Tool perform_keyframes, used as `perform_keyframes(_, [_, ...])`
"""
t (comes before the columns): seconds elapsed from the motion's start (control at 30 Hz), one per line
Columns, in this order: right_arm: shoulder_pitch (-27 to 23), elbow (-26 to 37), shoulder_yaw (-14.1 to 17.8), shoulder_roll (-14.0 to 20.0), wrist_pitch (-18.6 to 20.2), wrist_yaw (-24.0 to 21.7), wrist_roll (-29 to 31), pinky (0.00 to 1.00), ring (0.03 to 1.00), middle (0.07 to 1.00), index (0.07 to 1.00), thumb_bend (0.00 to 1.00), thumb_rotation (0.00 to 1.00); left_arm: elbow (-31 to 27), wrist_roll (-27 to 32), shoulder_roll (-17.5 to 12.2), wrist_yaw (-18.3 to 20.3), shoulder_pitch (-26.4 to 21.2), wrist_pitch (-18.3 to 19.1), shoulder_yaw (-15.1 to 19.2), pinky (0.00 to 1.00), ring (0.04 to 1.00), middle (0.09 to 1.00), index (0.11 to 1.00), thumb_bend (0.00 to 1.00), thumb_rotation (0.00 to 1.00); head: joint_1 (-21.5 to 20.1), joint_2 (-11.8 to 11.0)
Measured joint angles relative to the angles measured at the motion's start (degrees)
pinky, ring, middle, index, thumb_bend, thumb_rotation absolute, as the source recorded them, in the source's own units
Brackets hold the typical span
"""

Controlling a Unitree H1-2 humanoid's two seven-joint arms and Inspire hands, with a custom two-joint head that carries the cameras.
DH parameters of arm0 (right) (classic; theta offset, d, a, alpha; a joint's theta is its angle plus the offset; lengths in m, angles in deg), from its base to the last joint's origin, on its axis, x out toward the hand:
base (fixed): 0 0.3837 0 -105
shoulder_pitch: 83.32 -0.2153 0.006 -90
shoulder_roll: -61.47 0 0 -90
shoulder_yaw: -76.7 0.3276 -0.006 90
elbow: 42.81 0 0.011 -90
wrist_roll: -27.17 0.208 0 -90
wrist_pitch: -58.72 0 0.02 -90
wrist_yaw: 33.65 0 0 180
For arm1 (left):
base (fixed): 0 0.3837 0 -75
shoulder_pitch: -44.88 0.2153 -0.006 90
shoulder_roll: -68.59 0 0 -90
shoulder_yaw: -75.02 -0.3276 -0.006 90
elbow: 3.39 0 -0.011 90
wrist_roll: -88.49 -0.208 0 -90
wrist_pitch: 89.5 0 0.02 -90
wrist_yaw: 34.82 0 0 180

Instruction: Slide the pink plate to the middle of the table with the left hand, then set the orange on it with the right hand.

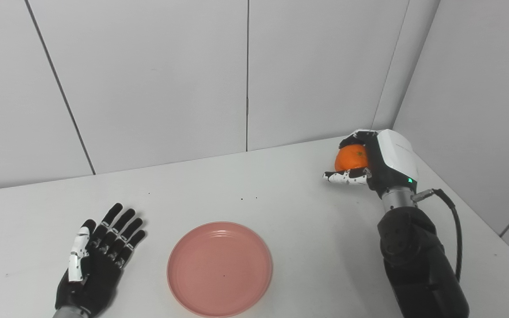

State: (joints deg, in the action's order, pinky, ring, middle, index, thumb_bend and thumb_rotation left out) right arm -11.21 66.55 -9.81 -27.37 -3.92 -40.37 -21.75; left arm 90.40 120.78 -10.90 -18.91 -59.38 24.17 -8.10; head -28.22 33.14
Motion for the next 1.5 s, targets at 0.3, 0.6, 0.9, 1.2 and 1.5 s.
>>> perform_keyframes(0.3, [-2.24, 5.30, -7.48, -3.25, -0.14, -3.83, -3.46, 0.26, 0.338, 0.425, 0.521, 0.53, 0.00, -1.13, -1.70, 1.72, -1.05, 0.63, -0.63, -1.00, 0.89, 0.880, 0.887, 0.882, 0.34, 1.00, 4.05, 0.17])
perform_keyframes(0.6, [-2.92, 4.45, -16.00, -7.25, -2.16, -3.87, -3.79, 0.27, 0.347, 0.439, 0.521, 0.53, 0.00, -2.35, -3.59, 3.66, -2.49, 1.67, -2.06, -2.25, 0.88, 0.878, 0.886, 0.876, 0.36, 1.00, 9.93, 1.49])
perform_keyframes(0.9, [-3.06, 1.47, -20.71, -10.36, -3.40, -4.02, -3.66, 0.26, 0.335, 0.426, 0.523, 0.53, 0.00, -3.43, -5.18, 5.34, -4.38, 2.06, -2.20, -2.87, 0.87, 0.868, 0.875, 0.861, 0.36, 1.00, 16.78, 2.72])
perform_keyframes(1.2, [-1.00, -1.39, -24.75, -11.48, -5.85, -3.77, -2.09, 0.22, 0.314, 0.420, 0.522, 0.53, 0.00, -4.98, -7.20, 7.41, -6.97, 2.71, -2.09, -3.88, 0.86, 0.866, 0.879, 0.868, 0.36, 1.00, 20.66, 3.69])
perform_keyframes(1.5, [1.05, -4.64, -27.45, -11.49, -6.01, -4.01, -1.37, 0.21, 0.301, 0.415, 0.523, 0.52, 0.00, -5.37, -7.83, 8.41, -8.61, 2.75, -2.04, -4.20, 0.86, 0.863, 0.867, 0.853, 0.36, 1.00, 23.56, 4.48])
